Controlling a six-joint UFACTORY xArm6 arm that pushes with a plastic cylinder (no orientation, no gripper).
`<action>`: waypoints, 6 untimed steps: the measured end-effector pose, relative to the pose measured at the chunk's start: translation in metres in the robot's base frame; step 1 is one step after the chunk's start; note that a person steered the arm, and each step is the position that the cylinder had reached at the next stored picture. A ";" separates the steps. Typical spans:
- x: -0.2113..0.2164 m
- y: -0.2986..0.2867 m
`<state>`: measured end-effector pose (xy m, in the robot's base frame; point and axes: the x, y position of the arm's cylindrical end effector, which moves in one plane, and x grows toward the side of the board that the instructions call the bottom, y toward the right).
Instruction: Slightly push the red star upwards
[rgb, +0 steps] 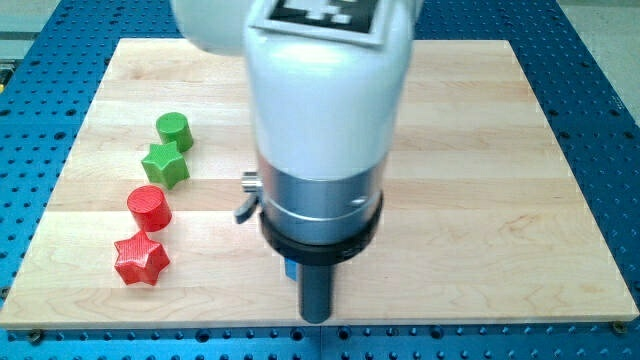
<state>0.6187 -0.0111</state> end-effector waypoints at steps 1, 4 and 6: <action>-0.001 -0.026; -0.005 -0.117; -0.025 -0.124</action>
<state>0.5941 -0.1348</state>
